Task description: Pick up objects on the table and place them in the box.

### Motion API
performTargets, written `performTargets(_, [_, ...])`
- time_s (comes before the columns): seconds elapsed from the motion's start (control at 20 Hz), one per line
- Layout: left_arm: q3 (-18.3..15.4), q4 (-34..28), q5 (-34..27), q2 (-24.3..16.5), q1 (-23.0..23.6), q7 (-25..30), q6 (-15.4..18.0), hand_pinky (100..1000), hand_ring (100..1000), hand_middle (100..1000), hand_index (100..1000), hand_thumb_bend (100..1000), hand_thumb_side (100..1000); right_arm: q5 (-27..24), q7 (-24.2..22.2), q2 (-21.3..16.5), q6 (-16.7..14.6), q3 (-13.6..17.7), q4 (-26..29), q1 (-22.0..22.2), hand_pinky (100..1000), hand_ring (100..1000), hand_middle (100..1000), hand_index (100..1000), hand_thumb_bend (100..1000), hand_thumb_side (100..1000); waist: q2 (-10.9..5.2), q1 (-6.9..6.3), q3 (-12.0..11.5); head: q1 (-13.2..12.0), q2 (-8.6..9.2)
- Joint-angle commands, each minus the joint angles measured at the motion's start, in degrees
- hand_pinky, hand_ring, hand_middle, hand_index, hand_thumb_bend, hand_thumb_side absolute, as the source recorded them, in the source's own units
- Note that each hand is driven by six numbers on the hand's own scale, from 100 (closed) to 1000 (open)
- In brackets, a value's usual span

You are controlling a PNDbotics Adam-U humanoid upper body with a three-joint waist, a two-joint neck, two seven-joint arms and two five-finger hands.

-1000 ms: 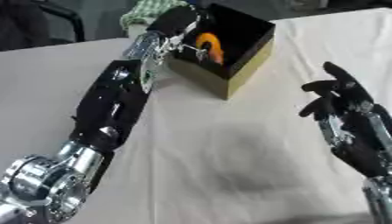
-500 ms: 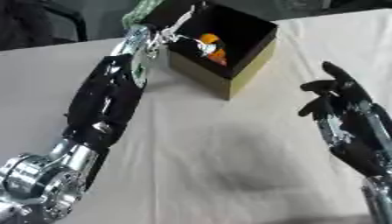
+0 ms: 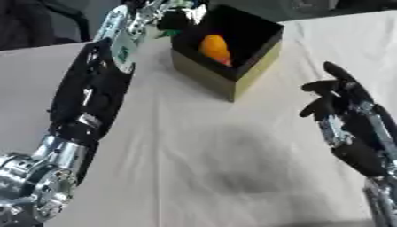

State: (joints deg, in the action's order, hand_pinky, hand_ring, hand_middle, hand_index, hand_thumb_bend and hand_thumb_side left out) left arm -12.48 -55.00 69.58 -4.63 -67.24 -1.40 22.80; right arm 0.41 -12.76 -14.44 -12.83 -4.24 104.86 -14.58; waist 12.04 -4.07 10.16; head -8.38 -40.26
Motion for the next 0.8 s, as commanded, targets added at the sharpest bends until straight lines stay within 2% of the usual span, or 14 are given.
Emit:
performTargets(0.05, [1.24, -5.24, -3.07, -3.19, 1.26, -2.73, 2.79, 726, 671, 704, 834, 100, 529, -0.31, 0.27, -0.47, -0.06, 0.46, 0.74, -0.46, 966, 537, 720, 1000, 100, 534, -0.99, 0.5, -0.59, 0.21, 0.31])
performTargets(0.35, [4.75, -11.44, -8.64, -6.35, 10.04, -8.29, 8.35, 718, 654, 677, 821, 100, 593, -0.5, 0.22, -0.52, -0.06, 0.37, 0.96, -0.96, 966, 537, 720, 1000, 100, 541, -0.45, 0.86, -2.44, 0.03, 0.11])
performTargets(0.55, [4.52, -11.22, -12.27, -6.69, 15.94, -11.28, 11.74, 711, 643, 660, 823, 100, 672, -0.62, 0.29, -0.55, 0.03, 0.4, 0.93, -0.9, 966, 536, 720, 1000, 100, 544, -0.3, 0.95, -3.52, -0.07, -0.26])
performTargets(0.65, [4.42, -12.26, -14.24, -6.4, 19.13, -11.35, 12.71, 711, 643, 660, 823, 100, 672, -0.61, 0.28, -0.51, 0.09, 0.38, 0.85, -0.72, 966, 536, 720, 1000, 100, 544, -0.41, 0.97, -3.78, -0.08, -0.55])
performTargets(0.8, [3.63, -14.98, -17.06, -5.11, 23.73, -11.04, 12.03, 707, 636, 650, 823, 100, 722, -0.63, 0.29, -0.57, 0.06, 0.41, 0.89, -0.78, 967, 536, 720, 1000, 100, 543, -0.27, 1.08, -4.64, 0.41, -0.61])
